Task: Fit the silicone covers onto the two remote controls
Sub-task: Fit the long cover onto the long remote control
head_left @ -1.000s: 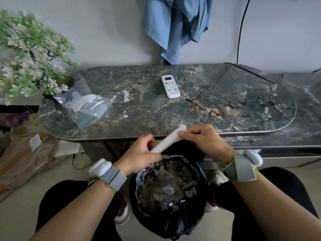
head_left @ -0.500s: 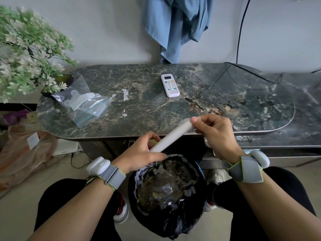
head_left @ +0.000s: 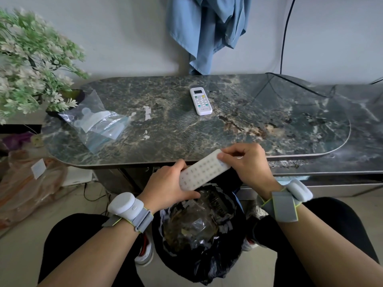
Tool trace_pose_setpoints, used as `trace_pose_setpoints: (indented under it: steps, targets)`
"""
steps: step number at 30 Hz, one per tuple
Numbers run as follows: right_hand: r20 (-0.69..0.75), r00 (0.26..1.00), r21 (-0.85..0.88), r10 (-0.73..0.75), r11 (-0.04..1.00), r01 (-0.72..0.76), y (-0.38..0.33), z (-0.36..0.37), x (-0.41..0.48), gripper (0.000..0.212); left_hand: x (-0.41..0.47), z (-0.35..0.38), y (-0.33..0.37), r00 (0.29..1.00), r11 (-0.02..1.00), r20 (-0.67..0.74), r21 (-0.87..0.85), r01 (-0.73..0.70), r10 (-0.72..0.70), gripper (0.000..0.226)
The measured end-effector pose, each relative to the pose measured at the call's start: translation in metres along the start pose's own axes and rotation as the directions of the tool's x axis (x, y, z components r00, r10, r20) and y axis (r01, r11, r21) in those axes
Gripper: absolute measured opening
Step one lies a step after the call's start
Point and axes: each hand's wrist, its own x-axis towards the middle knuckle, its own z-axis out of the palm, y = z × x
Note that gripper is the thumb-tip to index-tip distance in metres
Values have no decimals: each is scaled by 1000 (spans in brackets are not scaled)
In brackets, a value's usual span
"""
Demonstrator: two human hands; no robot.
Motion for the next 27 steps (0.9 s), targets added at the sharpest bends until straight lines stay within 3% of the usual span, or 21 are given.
trace_pose_setpoints:
  steps: [6, 9, 11, 14, 16, 20, 24, 27]
  targets:
    - [-131, 982, -231, -138, 967, 106, -7, 12, -5, 12, 5, 4, 0, 998, 995, -20, 81, 57, -55, 58]
    - [-162, 974, -157, -157, 979, 131, -12, 13, -6, 12, 7, 4, -3, 997, 990, -61, 131, 55, -48, 55]
    - [-138, 989, 101, -60, 992, 74, -12, 11, -4, 17, 7, 5, -3, 998, 998, -26, 40, 53, -52, 55]
    - [-79, 992, 472, 96, 880, -48, -10, 4, 3, 18, 6, 5, -2, 993, 964, 101, -255, 79, -54, 43]
    - [-33, 992, 476, 119, 875, -89, -6, -1, 6, 17, 4, 4, -1, 983, 908, 183, -404, 107, -34, 35]
    - [100, 995, 223, 29, 974, -51, -2, 6, 0, 14, 1, -1, 6, 954, 768, 301, -609, 198, -7, 32]
    - [-79, 992, 366, 100, 928, -64, -3, 0, 9, 15, -1, -10, 3, 898, 510, 441, -775, 372, 15, 31]
    - [-166, 971, 421, 173, 903, -89, 0, -9, 15, 12, -3, -10, 3, 915, 483, 403, -807, 340, 29, 31]
